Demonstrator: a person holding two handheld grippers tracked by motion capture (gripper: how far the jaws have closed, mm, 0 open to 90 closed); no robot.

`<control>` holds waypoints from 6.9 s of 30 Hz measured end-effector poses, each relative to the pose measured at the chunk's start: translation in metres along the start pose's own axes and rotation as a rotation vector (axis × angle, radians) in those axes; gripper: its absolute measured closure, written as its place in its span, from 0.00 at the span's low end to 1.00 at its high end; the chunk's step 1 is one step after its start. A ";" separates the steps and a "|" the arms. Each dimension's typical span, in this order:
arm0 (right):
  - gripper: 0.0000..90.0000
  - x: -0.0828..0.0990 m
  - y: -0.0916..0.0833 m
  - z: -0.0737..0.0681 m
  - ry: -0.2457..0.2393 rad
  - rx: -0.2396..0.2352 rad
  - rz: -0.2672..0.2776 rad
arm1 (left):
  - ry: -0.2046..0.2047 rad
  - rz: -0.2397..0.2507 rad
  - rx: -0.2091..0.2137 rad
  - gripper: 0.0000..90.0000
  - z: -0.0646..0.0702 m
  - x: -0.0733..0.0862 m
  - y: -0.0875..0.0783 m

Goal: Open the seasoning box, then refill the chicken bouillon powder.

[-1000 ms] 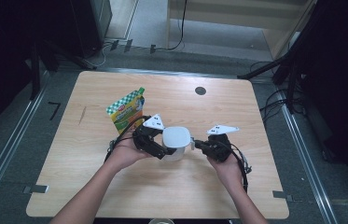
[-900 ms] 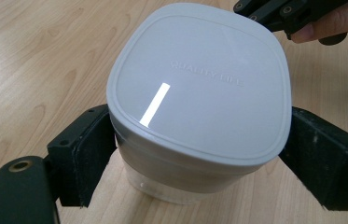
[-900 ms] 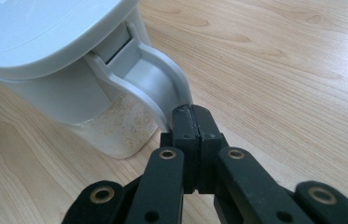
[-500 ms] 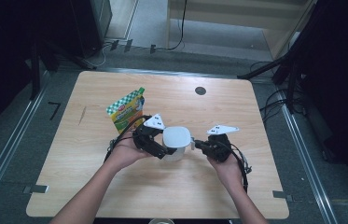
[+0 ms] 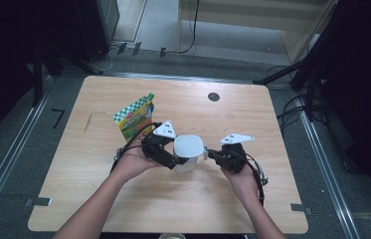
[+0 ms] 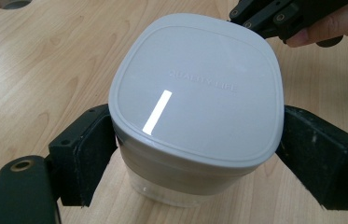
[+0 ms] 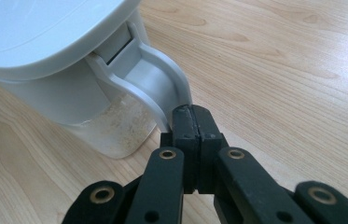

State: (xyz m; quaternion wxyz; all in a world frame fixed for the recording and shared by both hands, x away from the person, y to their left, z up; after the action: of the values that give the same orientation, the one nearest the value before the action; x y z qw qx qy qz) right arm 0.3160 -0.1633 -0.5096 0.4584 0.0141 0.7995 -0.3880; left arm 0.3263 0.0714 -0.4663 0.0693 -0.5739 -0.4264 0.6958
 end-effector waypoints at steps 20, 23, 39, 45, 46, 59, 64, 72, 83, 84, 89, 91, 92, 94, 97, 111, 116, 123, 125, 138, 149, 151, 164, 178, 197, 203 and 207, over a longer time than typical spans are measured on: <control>1.00 0.000 0.000 -0.001 -0.002 0.004 0.002 | 0.051 0.004 0.007 0.15 0.000 0.002 0.013; 1.00 0.000 0.000 -0.001 -0.007 0.003 0.000 | 0.051 -0.001 0.006 0.15 0.001 0.001 0.013; 1.00 0.000 0.000 -0.001 -0.002 -0.003 0.005 | 0.053 -0.004 0.007 0.16 0.003 -0.014 0.003; 1.00 0.000 -0.001 -0.002 -0.002 -0.004 0.006 | 0.062 -0.014 0.009 0.15 0.005 -0.020 0.002; 1.00 0.000 -0.001 -0.002 -0.003 -0.005 0.006 | 0.064 -0.012 0.007 0.15 0.005 -0.020 0.002; 1.00 0.000 -0.001 -0.004 -0.004 -0.019 0.010 | 0.061 0.056 0.098 0.65 0.020 -0.042 -0.007; 1.00 0.001 0.000 -0.005 -0.004 -0.031 0.010 | 0.026 0.053 0.148 0.81 0.023 -0.047 -0.006; 1.00 0.002 0.001 -0.006 -0.002 -0.041 0.010 | -0.001 0.035 0.180 0.78 0.025 -0.056 -0.003; 0.89 0.001 -0.023 -0.012 0.018 -0.063 0.052 | -0.053 0.059 0.198 0.70 0.020 -0.051 -0.036; 0.86 0.001 -0.025 -0.014 0.023 -0.067 0.053 | -0.060 0.053 0.200 0.70 0.020 -0.049 -0.038; 0.74 0.003 -0.036 -0.023 0.054 -0.113 0.052 | -0.075 0.058 0.179 0.65 0.021 -0.037 -0.050; 0.71 0.004 -0.040 -0.027 0.047 -0.118 0.051 | -0.119 0.030 0.243 0.62 0.018 -0.032 -0.051; 0.70 0.004 -0.042 -0.030 0.045 -0.122 0.049 | -0.154 -0.004 0.271 0.58 0.016 -0.030 -0.050; 0.67 0.005 -0.043 -0.034 0.035 -0.132 0.053 | -0.158 -0.015 0.253 0.56 0.013 -0.023 -0.052; 0.66 0.008 -0.042 -0.043 0.019 -0.143 0.046 | -0.176 -0.007 0.217 0.55 0.011 -0.012 -0.057; 0.63 0.013 -0.030 -0.063 -0.041 -0.167 0.006 | -0.191 -0.036 0.081 0.46 0.001 0.013 -0.087; 0.63 0.012 -0.026 -0.064 -0.054 -0.177 -0.003 | -0.214 -0.018 0.062 0.46 -0.006 0.019 -0.100; 0.63 0.010 -0.021 -0.067 -0.073 -0.195 -0.011 | -0.251 -0.006 0.014 0.46 -0.019 0.030 -0.118; 0.63 0.010 -0.019 -0.069 -0.079 -0.197 -0.019 | -0.256 -0.012 -0.012 0.45 -0.023 0.035 -0.123; 0.63 0.007 -0.020 -0.079 -0.102 -0.222 -0.017 | -0.322 -0.018 -0.131 0.46 -0.050 0.061 -0.149; 0.62 0.004 -0.016 -0.104 -0.156 -0.259 -0.022 | -0.355 -0.022 -0.171 0.47 -0.072 0.068 -0.131; 0.62 0.004 -0.014 -0.107 -0.162 -0.264 -0.026 | -0.354 -0.024 -0.176 0.48 -0.075 0.066 -0.125; 0.60 0.001 0.003 -0.123 -0.161 -0.256 -0.041 | -0.367 -0.011 -0.151 0.66 -0.088 0.051 -0.095; 0.60 -0.007 0.026 -0.134 -0.184 -0.252 -0.044 | -0.435 -0.017 -0.182 0.97 -0.089 0.058 -0.085; 0.60 -0.001 0.033 -0.135 -0.201 -0.255 -0.049 | -0.402 -0.084 -0.092 1.00 -0.069 0.034 -0.126; 0.58 0.000 0.038 -0.135 -0.191 -0.249 -0.037 | -0.363 -0.086 -0.064 1.00 -0.053 0.024 -0.149; 0.61 0.001 0.043 -0.136 -0.187 -0.244 -0.041 | -0.353 -0.089 -0.027 1.00 -0.045 0.020 -0.160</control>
State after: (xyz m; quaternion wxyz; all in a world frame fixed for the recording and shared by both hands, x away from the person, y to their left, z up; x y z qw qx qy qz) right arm 0.2337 -0.0473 -0.4984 0.5212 -0.0943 0.7945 -0.2971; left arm 0.2950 0.2063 -0.3722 0.0164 -0.4243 -0.4659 0.7763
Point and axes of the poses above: each handheld gripper's, and its own axes: y roughly forward along the jaws, x roughly out of its underside, z roughly to its right, the point moved 2 cm from there along y, roughly forward along the jaws, and after that the axes turned 9 degrees about -x, right-handed, at the moved point
